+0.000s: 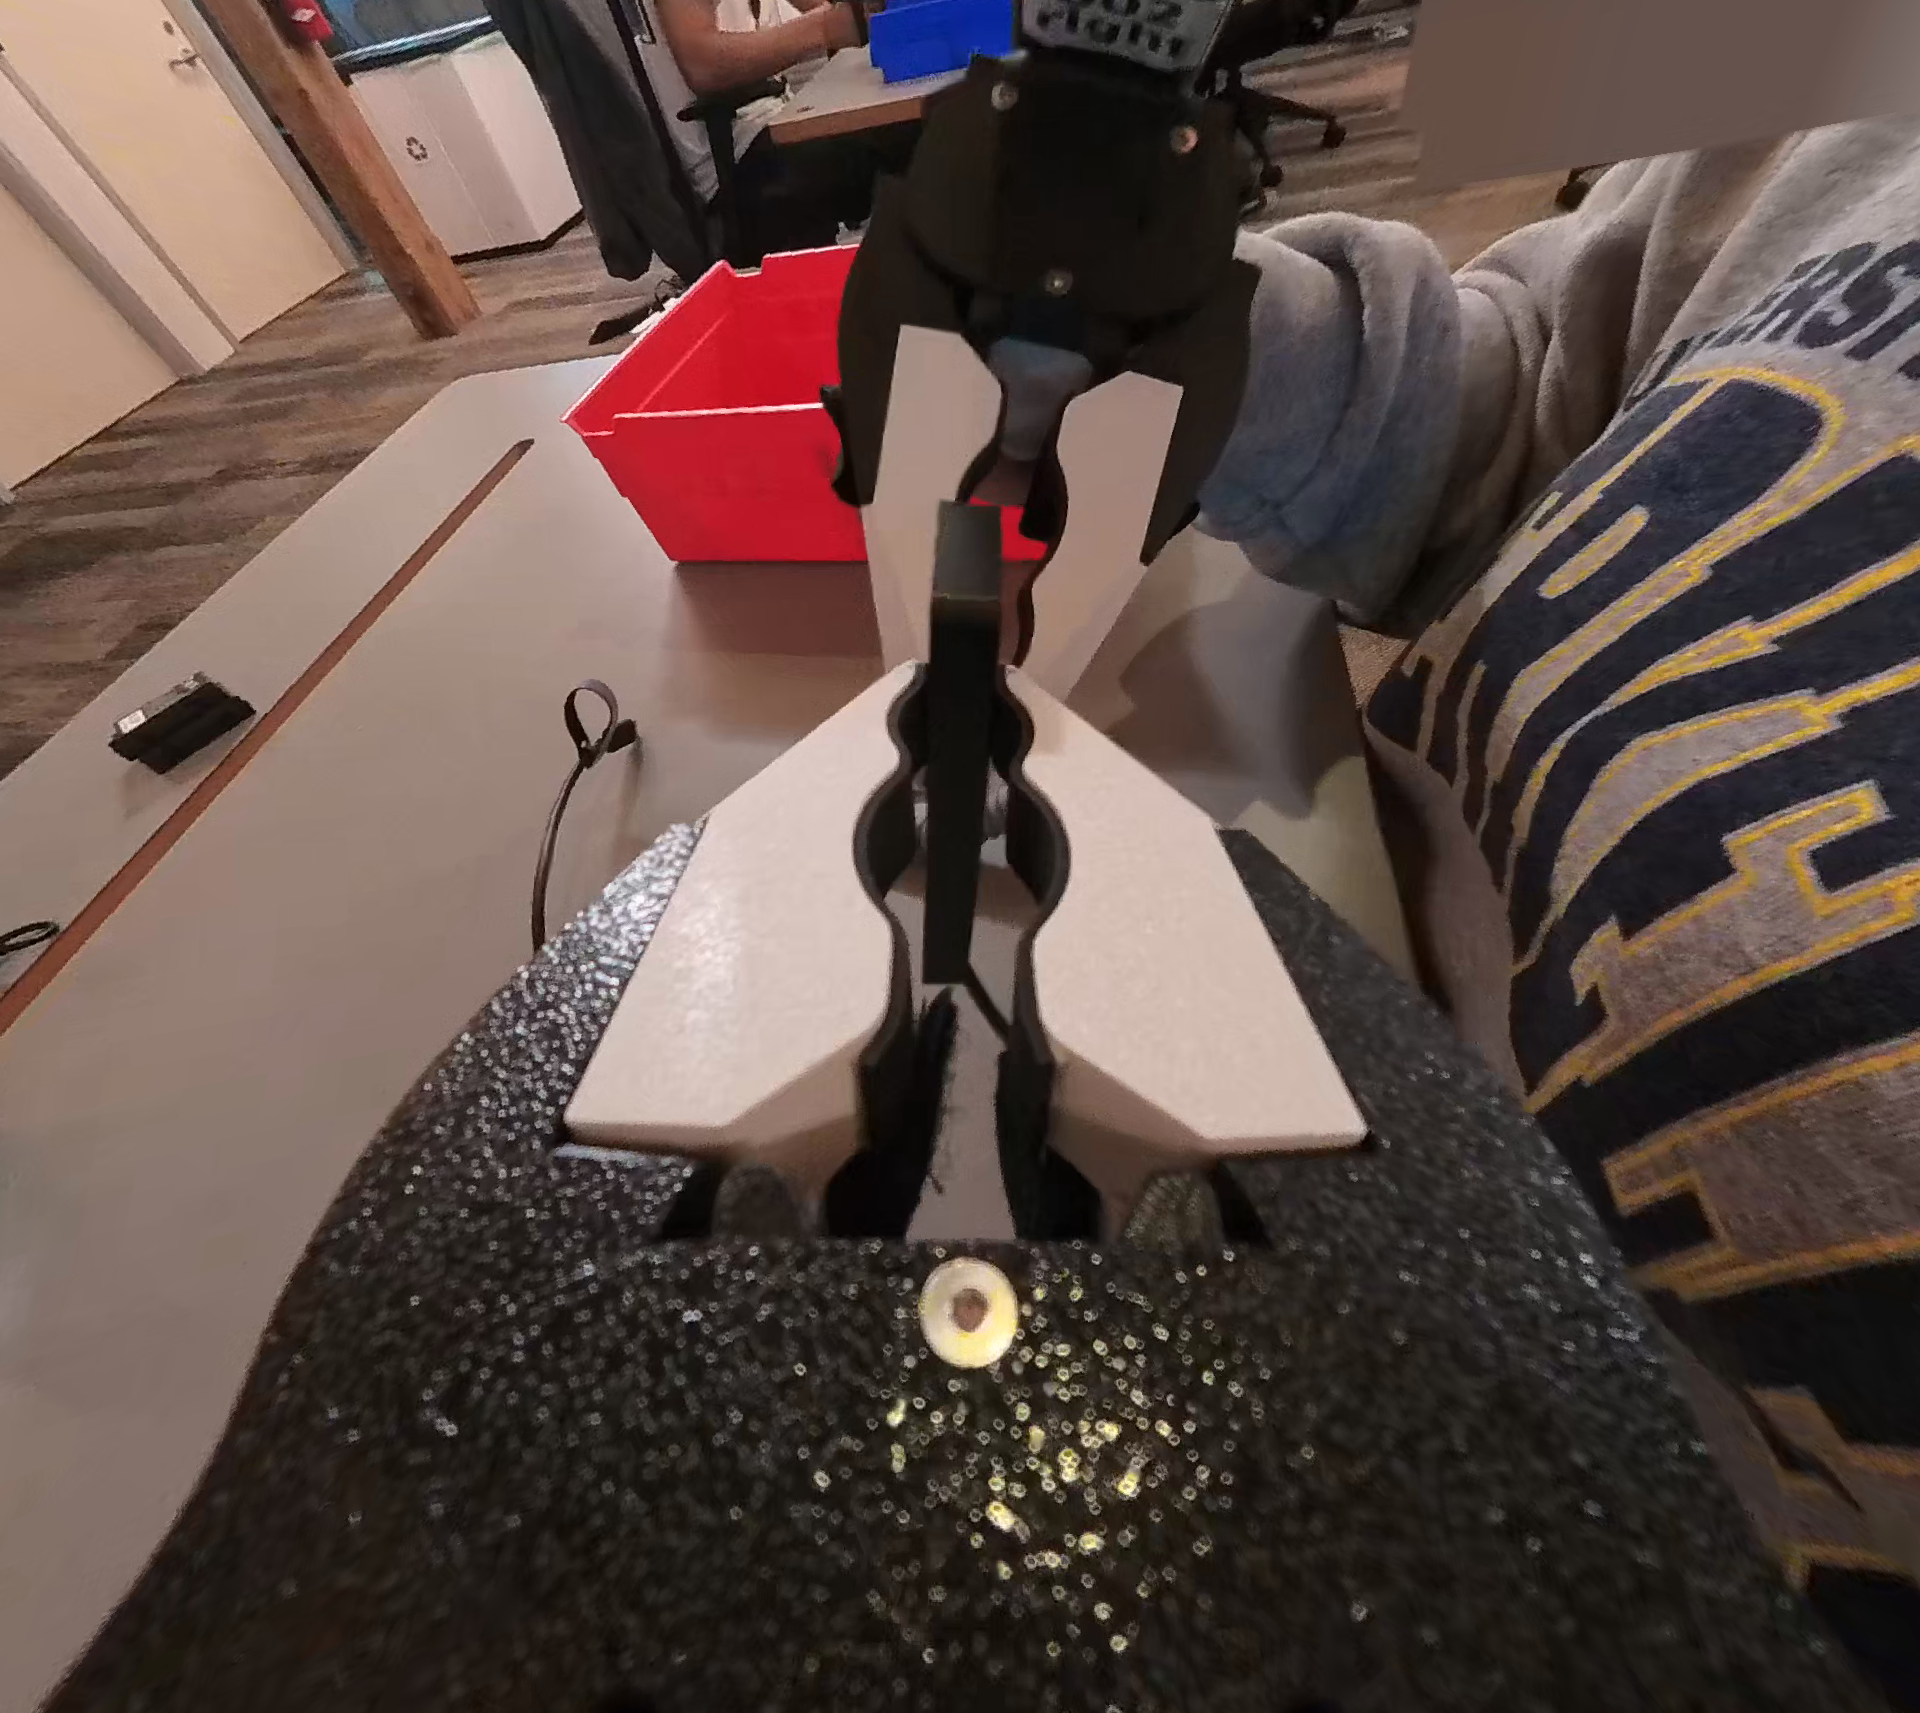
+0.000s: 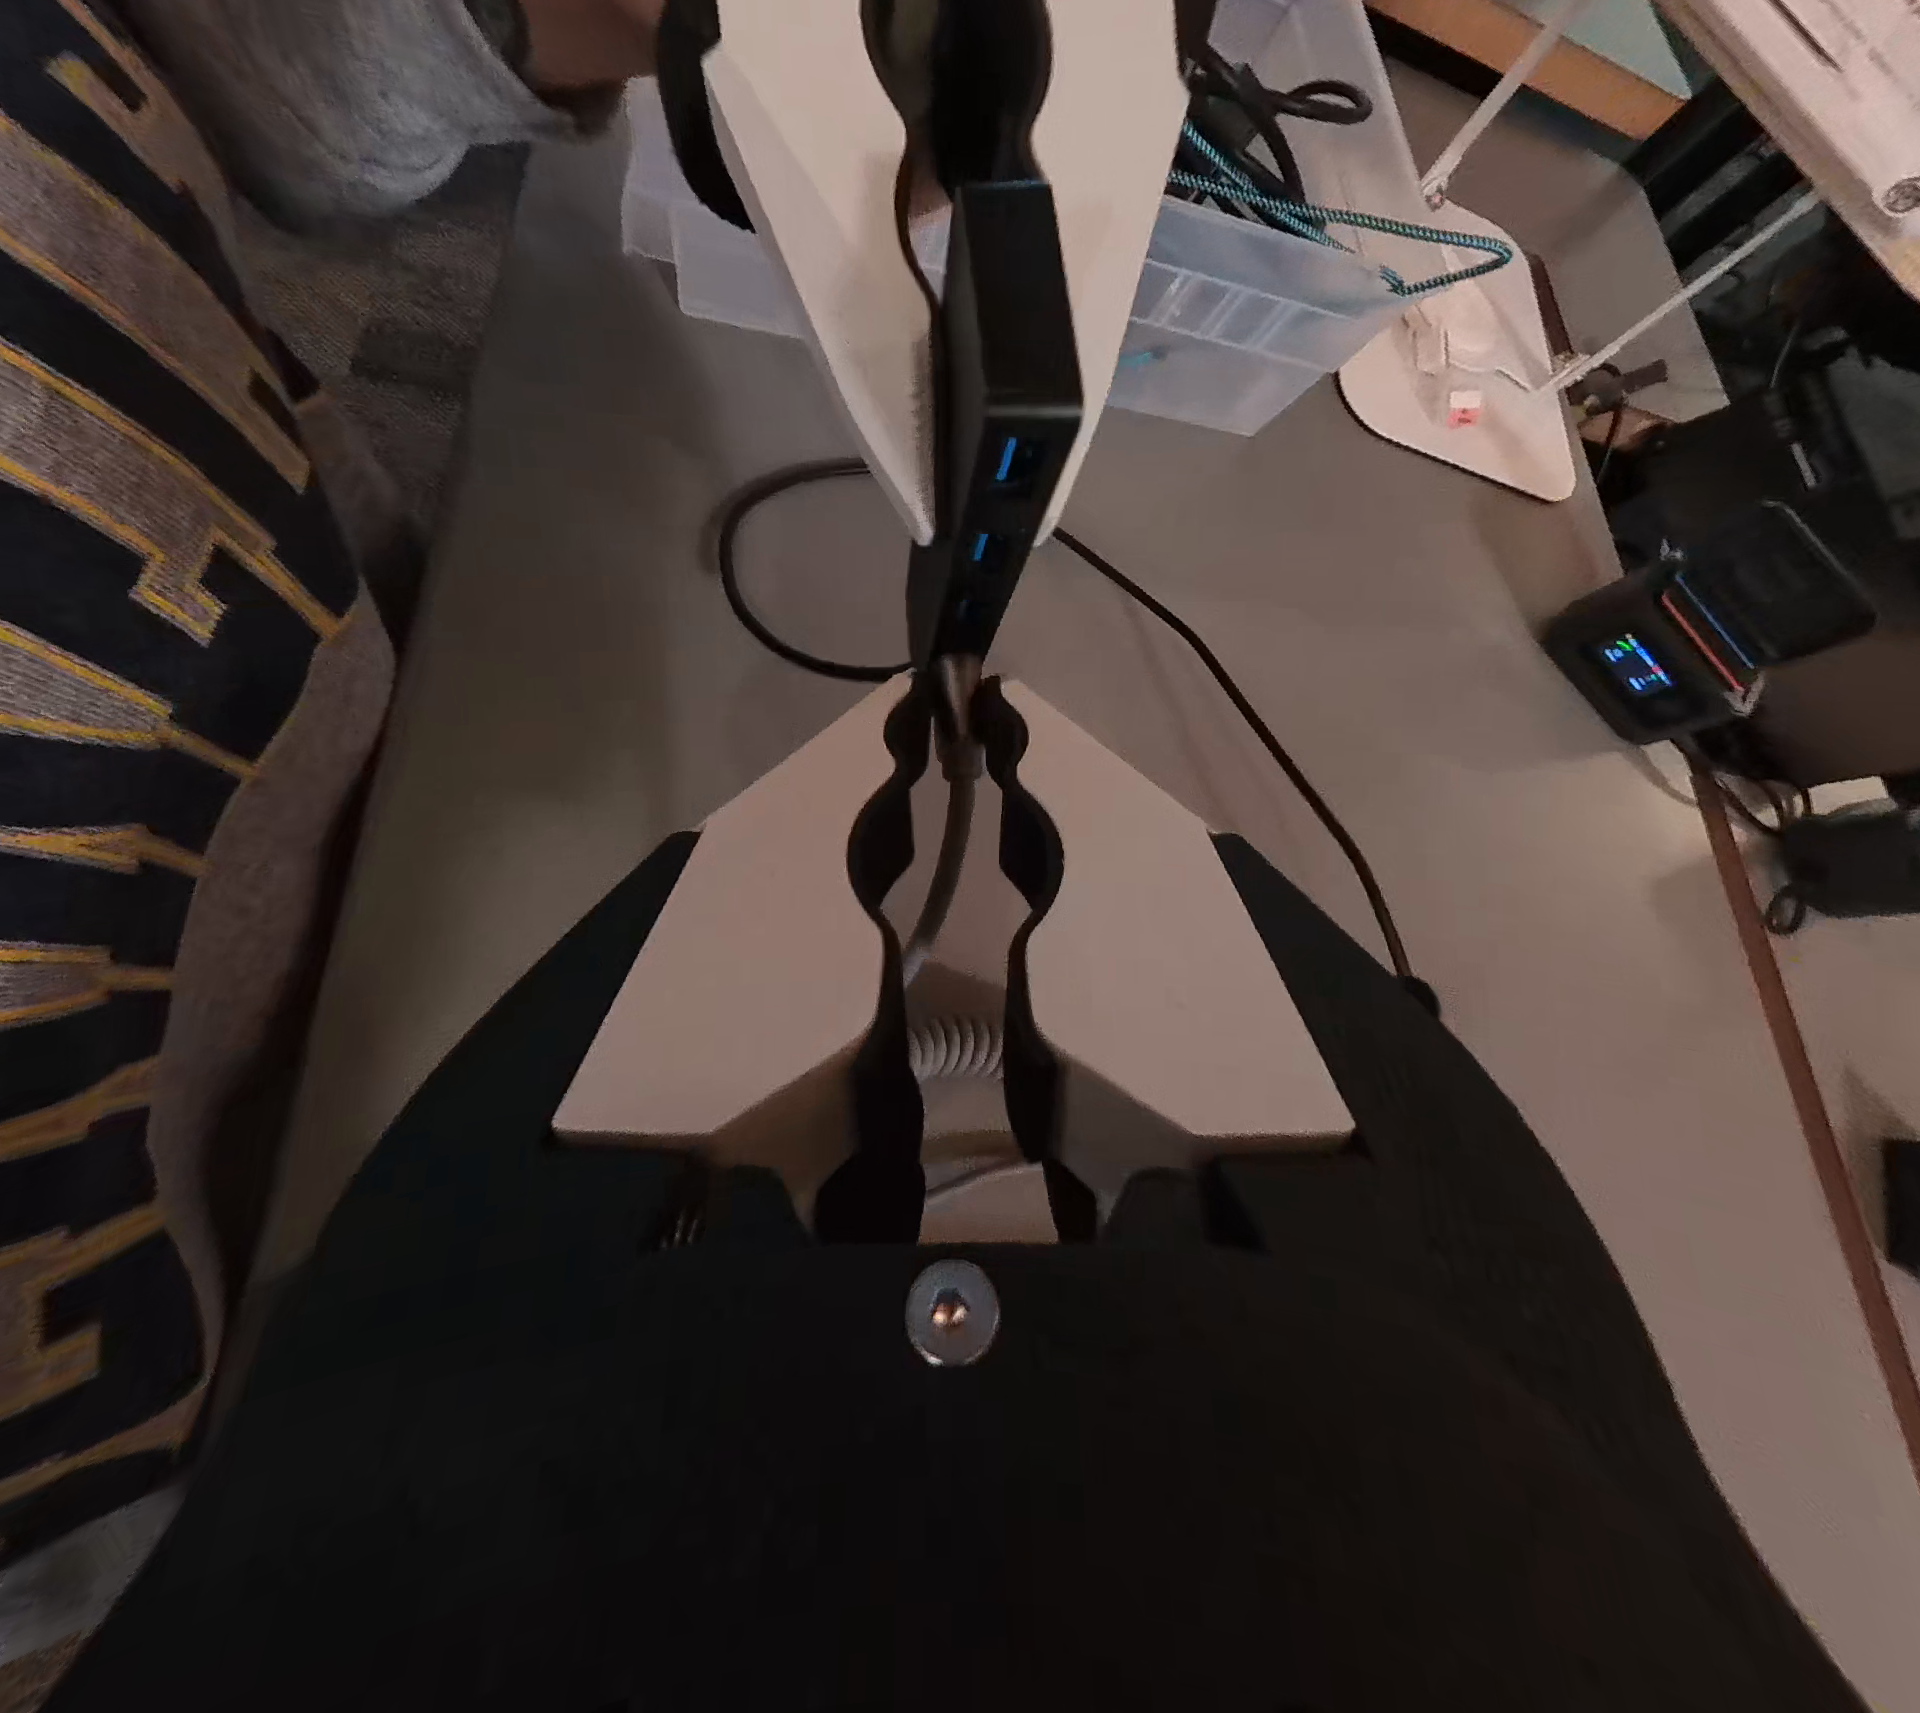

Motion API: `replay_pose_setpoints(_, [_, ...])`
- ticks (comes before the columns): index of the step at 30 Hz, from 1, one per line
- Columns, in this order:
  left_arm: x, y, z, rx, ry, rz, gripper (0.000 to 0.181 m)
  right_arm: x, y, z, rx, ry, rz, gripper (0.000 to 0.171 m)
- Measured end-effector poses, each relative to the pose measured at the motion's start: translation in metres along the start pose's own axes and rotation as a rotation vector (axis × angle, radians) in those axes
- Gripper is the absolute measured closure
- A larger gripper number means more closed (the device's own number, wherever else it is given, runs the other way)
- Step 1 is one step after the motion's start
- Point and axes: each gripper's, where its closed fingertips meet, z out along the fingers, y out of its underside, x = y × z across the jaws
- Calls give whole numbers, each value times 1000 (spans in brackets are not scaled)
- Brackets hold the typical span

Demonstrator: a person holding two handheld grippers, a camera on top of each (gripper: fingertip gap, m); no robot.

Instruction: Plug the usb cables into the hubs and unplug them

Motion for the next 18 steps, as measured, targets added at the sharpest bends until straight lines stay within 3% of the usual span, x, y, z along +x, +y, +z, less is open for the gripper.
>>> replay_pose_setpoints(2, [-2, 1, 0, 9, -5, -38, 168, 1, 2, -2, 0, 5, -16, 165])
replay_pose_setpoints(4, [-8, 22, 6, -114, -34, -82, 124, 0, 6, -3, -18, 4, -35, 165])
replay_pose_setpoints(7, [7, 39, 19, -235, 32, -23, 159, -3, 6, -3, -18, 2, -60, 165])
replay_pose_setpoints(9, [4, 43, 22, -274, 6, 38, 165, -5, 8, -4, -25, 5, -79, 165])
replay_pose_setpoints(14, [37, 28, 19, -214, 210, 40, 172, -35, -2, -22, 81, -164, -85, 164])
replay_pose_setpoints(18, [35, 18, 21, -186, 145, 70, 171, -31, -7, -31, 106, -94, -105, 164])
